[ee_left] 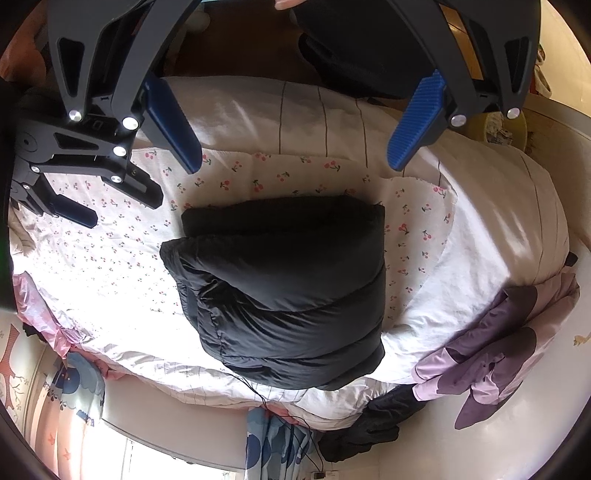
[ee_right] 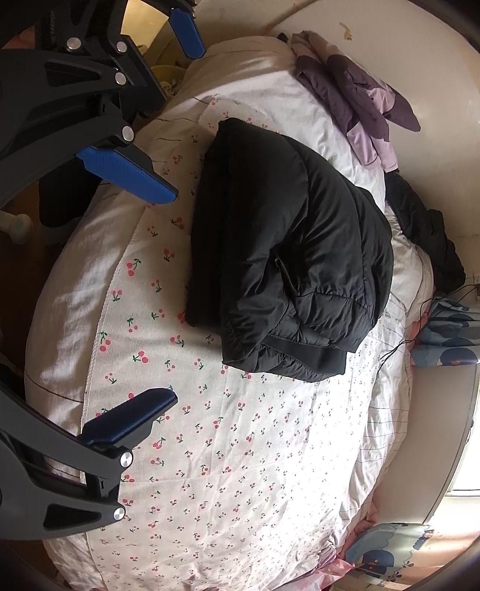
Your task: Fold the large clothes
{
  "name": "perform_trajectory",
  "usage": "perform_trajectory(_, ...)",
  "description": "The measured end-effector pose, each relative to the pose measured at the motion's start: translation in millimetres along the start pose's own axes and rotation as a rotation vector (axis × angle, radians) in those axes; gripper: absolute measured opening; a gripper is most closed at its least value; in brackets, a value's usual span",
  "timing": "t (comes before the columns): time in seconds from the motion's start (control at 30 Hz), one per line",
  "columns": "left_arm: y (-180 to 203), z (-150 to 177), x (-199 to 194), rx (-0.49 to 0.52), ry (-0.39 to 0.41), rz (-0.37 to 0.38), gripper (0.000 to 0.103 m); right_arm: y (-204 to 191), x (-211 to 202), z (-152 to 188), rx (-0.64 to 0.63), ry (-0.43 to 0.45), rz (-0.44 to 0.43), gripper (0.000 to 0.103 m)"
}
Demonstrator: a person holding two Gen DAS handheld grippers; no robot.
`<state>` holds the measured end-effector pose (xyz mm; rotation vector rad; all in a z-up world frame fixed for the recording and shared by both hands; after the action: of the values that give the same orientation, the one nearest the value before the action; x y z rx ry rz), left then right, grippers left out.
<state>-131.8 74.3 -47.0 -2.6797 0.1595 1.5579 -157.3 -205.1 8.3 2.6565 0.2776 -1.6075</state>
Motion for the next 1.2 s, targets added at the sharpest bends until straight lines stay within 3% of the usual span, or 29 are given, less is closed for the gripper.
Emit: perform_trajectory(1.2,3.6,3.0,-9.3,0.013,0.009,-0.007,0.096,-6.1,-7.8,2.0,-0.018,0.015,0.01,0.097)
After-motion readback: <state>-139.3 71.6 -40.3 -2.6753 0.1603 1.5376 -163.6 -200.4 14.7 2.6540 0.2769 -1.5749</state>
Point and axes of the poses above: each gripper's, at about its wrist camera, not at the fingertips, and x roughly the way its jaws point, y to its right, z to its underside, the point moved 10 cm from there along x, roughly the way its jaws point, and after that the axes turned 6 degrees about -y, right-handed, at the moved point
